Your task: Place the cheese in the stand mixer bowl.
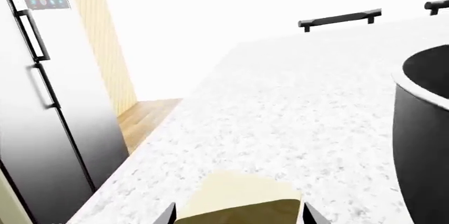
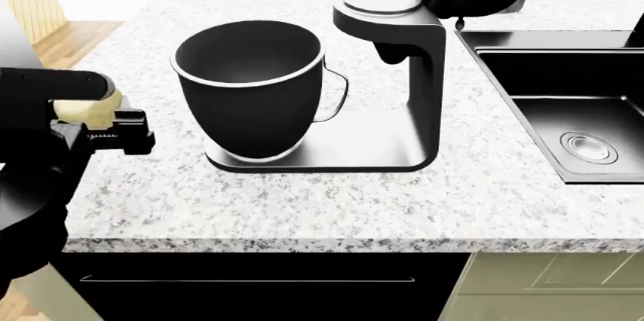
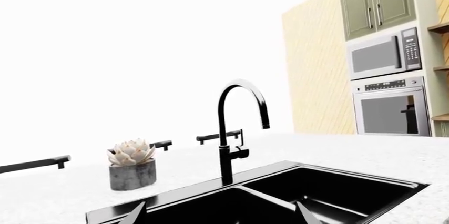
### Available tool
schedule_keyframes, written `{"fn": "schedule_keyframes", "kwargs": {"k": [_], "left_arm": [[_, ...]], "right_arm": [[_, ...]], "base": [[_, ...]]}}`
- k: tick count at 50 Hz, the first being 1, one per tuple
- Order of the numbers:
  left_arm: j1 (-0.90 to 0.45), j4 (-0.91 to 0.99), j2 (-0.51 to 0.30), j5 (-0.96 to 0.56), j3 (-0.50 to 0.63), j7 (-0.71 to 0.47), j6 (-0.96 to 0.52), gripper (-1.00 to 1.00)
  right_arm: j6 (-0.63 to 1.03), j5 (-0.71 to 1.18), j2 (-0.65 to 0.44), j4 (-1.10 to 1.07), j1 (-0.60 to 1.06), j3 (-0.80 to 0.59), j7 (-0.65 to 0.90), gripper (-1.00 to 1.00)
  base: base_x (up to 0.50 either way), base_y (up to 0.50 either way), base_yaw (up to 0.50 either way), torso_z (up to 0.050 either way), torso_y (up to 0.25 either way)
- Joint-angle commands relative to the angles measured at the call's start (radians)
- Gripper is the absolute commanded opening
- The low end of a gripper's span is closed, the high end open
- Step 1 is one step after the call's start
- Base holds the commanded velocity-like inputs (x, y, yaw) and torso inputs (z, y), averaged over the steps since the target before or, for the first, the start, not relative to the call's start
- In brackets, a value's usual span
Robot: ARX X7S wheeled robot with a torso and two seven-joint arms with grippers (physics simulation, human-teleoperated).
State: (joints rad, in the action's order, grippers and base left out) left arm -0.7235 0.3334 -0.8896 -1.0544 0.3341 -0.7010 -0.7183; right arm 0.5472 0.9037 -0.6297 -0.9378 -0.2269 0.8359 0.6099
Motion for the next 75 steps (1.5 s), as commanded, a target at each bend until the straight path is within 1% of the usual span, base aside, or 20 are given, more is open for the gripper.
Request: {"fn": "schedule_keyframes", "kwargs": {"k": [1, 7, 10, 15, 23, 31, 35, 43, 46, 57, 68, 70, 71, 72, 75], "left_arm": [[-0.32, -0.011, 0.035, 0.001, 0.069, -0.028, -0.188, -1.0], [-0.398, -0.056, 0.045, 0.013, 0.084, -0.016, -0.228, -1.0], [-0.448, -0.067, 0.065, 0.025, 0.108, -0.002, -0.251, -1.0], [-0.546, -0.11, 0.12, 0.062, 0.162, 0.025, -0.286, -1.0], [-0.655, -0.18, 0.22, 0.124, 0.254, 0.091, -0.295, -1.0], [-0.672, -0.261, 0.297, 0.185, 0.324, 0.171, -0.228, -1.0], [-0.672, -0.279, 0.323, 0.191, 0.329, 0.199, -0.193, -1.0], [-0.657, -0.369, 0.405, 0.194, 0.344, 0.267, -0.123, -1.0], [-0.656, -0.382, 0.423, 0.194, 0.342, 0.273, -0.107, -1.0], [-0.65, -0.395, 0.44, 0.19, 0.337, 0.286, -0.083, -1.0], [-0.647, -0.397, 0.439, 0.193, 0.339, 0.292, -0.074, -1.0], [-0.648, -0.399, 0.44, 0.186, 0.335, 0.298, -0.074, -1.0], [-0.65, -0.42, 0.448, 0.158, 0.314, 0.285, -0.093, -1.0], [-0.653, -0.426, 0.447, 0.171, 0.324, 0.301, -0.082, 1.0], [-0.648, -0.427, 0.446, 0.171, 0.327, 0.316, -0.072, 1.0]], "right_arm": [[-0.013, 0.002, 0.005, 0.002, -0.003, 0.0, -0.006, 1.0], [-0.014, 0.0, 0.002, 0.005, 0.004, -0.013, -0.002, 1.0], [-0.012, 0.002, -0.004, 0.005, 0.01, -0.018, 0.003, 1.0], [-0.008, 0.013, -0.013, 0.004, 0.018, -0.022, 0.011, 1.0], [-0.01, 0.024, -0.017, 0.004, 0.014, -0.012, 0.012, 1.0], [-0.021, 0.022, -0.006, 0.005, -0.003, 0.003, 0.002, 1.0], [-0.024, 0.018, -0.005, 0.008, -0.003, -0.001, 0.0, 1.0], [-0.032, 0.01, 0.002, 0.015, -0.005, -0.011, -0.007, 1.0], [-0.036, 0.002, 0.006, 0.019, -0.009, -0.015, -0.013, 1.0], [-0.043, -0.002, 0.01, 0.023, -0.016, -0.014, -0.017, 1.0], [-0.046, -0.005, 0.01, 0.022, -0.019, -0.017, -0.017, 1.0], [-0.046, -0.004, 0.01, 0.024, -0.019, -0.017, -0.017, 1.0], [-0.046, -0.006, 0.009, 0.025, -0.017, -0.02, -0.016, 1.0], [-0.046, -0.006, 0.008, 0.025, -0.016, -0.021, -0.015, 1.0], [-0.051, -0.016, 0.013, 0.029, -0.017, -0.029, -0.019, 1.0]], "base": [[0.0, 0.0, 0.0, 0.0, 0.0], [0.0, 0.0, 0.0, 0.0, 0.0], [0.0, 0.0, 0.0, 0.0, 0.0], [0.0, 0.0, 0.0, 0.0, 0.0], [0.0, 0.0, 0.0, 0.0, 0.0], [0.0, 0.0, 0.0, 0.0, 0.001], [0.0, 0.0, 0.0, 0.0, 0.0], [0.0, 0.0, 0.0, 0.0, 0.0], [0.0, 0.0, 0.0, 0.0, 0.0], [0.0, 0.0, 0.0, 0.0, 0.0], [0.0, 0.0, 0.0, 0.0, 0.001], [0.0, 0.0, 0.0, 0.0, 0.0], [0.0, 0.0, 0.0, 0.0, 0.0], [0.0, 0.0, 0.0, 0.0, 0.0], [0.0, 0.0, 0.0, 0.0, 0.0]]}}
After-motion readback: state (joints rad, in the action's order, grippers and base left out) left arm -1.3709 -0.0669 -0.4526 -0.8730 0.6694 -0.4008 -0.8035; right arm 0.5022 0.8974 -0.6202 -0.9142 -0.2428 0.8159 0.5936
